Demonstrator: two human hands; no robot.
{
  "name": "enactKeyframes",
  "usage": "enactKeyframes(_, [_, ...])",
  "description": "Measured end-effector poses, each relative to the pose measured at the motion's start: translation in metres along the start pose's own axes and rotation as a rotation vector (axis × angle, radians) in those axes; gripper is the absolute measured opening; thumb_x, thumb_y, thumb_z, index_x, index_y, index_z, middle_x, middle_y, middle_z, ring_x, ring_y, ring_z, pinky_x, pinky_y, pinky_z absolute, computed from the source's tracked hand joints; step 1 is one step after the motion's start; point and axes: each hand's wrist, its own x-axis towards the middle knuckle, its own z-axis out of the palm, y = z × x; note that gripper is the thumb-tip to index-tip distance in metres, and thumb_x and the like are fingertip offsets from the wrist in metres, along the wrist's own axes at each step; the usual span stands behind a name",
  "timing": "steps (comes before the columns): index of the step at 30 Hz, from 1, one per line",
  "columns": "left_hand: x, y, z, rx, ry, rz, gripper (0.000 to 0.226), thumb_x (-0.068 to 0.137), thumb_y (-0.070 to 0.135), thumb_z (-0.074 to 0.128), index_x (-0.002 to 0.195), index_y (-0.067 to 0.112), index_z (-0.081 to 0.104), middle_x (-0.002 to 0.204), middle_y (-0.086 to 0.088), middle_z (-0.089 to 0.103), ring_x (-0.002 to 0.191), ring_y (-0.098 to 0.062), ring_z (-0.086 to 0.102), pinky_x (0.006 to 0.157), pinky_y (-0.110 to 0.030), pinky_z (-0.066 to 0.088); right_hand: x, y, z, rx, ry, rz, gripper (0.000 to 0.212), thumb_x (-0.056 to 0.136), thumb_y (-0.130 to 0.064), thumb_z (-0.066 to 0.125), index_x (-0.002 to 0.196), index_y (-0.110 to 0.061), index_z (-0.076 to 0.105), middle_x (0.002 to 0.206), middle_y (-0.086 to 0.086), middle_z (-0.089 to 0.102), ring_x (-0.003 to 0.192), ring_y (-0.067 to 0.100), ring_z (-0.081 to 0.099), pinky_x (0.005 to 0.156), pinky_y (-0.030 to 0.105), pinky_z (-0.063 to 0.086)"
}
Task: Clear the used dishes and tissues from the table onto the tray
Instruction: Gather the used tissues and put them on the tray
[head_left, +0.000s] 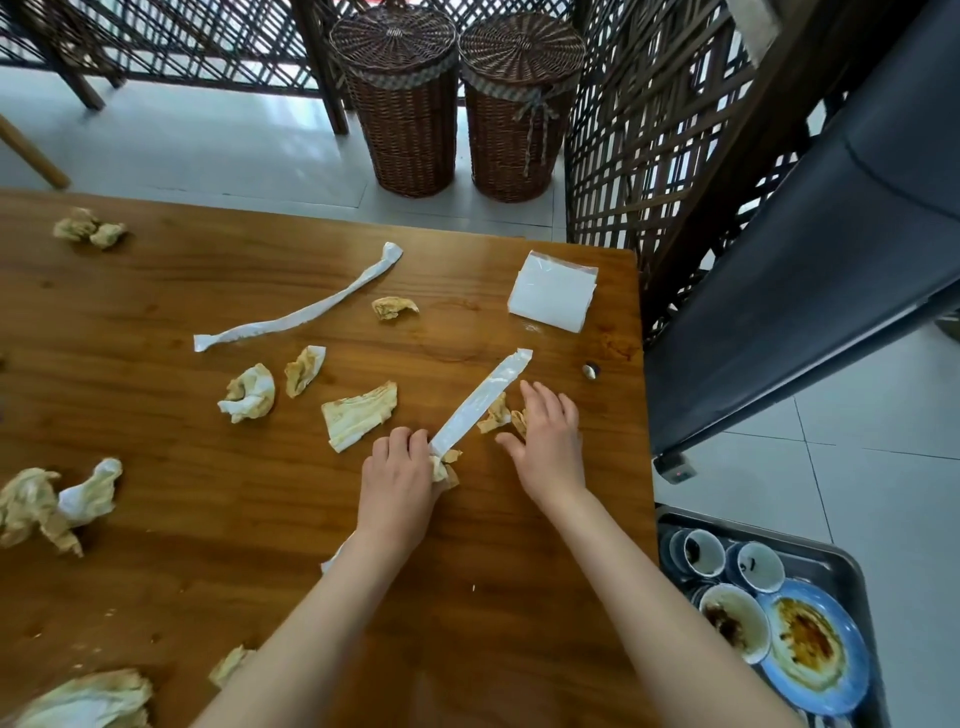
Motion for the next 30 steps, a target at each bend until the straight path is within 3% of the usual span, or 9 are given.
enactKeyframes(4, [0.0, 0.001, 0.004, -0.013, 0.003, -0.024, 0.058, 0.09, 0.036, 0.058, 0.14, 0.016, 0.035, 0.138, -0.005, 0.04, 0.123, -0.022, 0.039, 0.098, -0.031, 0.041, 0.002, -0.007, 0.007, -0.143, -0.084, -0.05, 0.066, 0.084, -0.044, 0.063, 0.142, -0.032, 0.034, 0.154, -0.001, 0.021, 0.142, 0.03, 0.011, 0.109, 0.054, 0.024])
enactKeyframes(7, [0.0, 0.001, 0.006, -0.017, 0.008, -0.037, 0.058, 0.089, 0.034, 0.06, 0.139, 0.016, 0.036, 0.138, -0.006, 0.04, 0.123, -0.023, 0.039, 0.098, -0.032, 0.042, -0.001, -0.01, 0.015, -0.192, -0.042, -0.079, 0.055, 0.082, -0.043, 0.066, 0.132, -0.034, 0.046, 0.149, 0.0, 0.033, 0.137, 0.03, 0.022, 0.104, 0.054, 0.029])
enactKeyframes(15, [0.007, 0.0, 0.002, -0.029, 0.036, -0.026, 0.043, 0.092, 0.018, 0.054, 0.133, 0.015, 0.04, 0.131, -0.006, 0.045, 0.112, -0.021, 0.043, 0.091, -0.028, 0.043, -0.002, -0.004, 0.022, -0.099, 0.144, -0.165, 0.028, 0.089, -0.027, 0.06, 0.117, -0.022, 0.06, 0.119, 0.0, 0.059, 0.109, 0.02, 0.048, 0.081, 0.032, 0.047])
enactKeyframes(19, [0.012, -0.002, 0.001, -0.044, 0.032, -0.022, 0.044, 0.092, 0.015, 0.053, 0.133, 0.015, 0.039, 0.128, -0.006, 0.045, 0.109, -0.021, 0.043, 0.088, -0.028, 0.044, 0.001, 0.002, 0.014, -0.016, 0.246, -0.163, 0.011, 0.087, -0.018, 0.06, 0.098, -0.017, 0.062, 0.096, -0.001, 0.062, 0.089, 0.015, 0.051, 0.065, 0.018, 0.039])
enactKeyframes(21, [0.012, -0.003, 0.001, -0.046, 0.031, -0.025, 0.046, 0.092, 0.015, 0.054, 0.135, 0.016, 0.038, 0.13, -0.005, 0.045, 0.11, -0.021, 0.043, 0.089, -0.028, 0.044, 0.009, 0.01, 0.002, 0.05, 0.327, -0.108, 0.019, 0.085, -0.015, 0.061, 0.103, -0.017, 0.057, 0.092, -0.003, 0.058, 0.086, 0.015, 0.051, 0.061, 0.017, 0.037])
enactKeyframes(24, [0.012, -0.003, 0.003, -0.047, 0.034, -0.029, 0.047, 0.092, 0.015, 0.053, 0.136, 0.016, 0.037, 0.131, -0.005, 0.044, 0.111, -0.022, 0.043, 0.09, -0.028, 0.044, 0.029, 0.025, -0.018, 0.076, 0.378, 0.006, 0.045, 0.086, -0.014, 0.062, 0.128, -0.017, 0.047, 0.107, -0.004, 0.057, 0.096, 0.015, 0.049, 0.07, 0.024, 0.045])
enactKeyframes(26, [0.012, -0.003, 0.002, -0.036, 0.036, -0.022, 0.046, 0.092, 0.016, 0.053, 0.135, 0.015, 0.037, 0.13, -0.006, 0.045, 0.11, -0.022, 0.043, 0.089, -0.027, 0.043, 0.042, 0.032, -0.026, 0.024, 0.365, 0.049, 0.041, 0.087, -0.012, 0.058, 0.127, -0.014, 0.052, 0.116, 0.002, 0.058, 0.104, 0.021, 0.05, 0.079, 0.028, 0.044])
enactKeyframes(30, [0.013, -0.003, -0.001, -0.047, 0.024, -0.02, 0.047, 0.093, 0.017, 0.053, 0.136, 0.016, 0.035, 0.132, -0.005, 0.043, 0.111, -0.021, 0.042, 0.089, -0.027, 0.042, 0.059, 0.034, -0.029, -0.031, 0.318, 0.071, 0.03, 0.088, -0.012, 0.057, 0.119, -0.013, 0.057, 0.118, 0.009, 0.055, 0.109, 0.025, 0.047, 0.082, 0.029, 0.043])
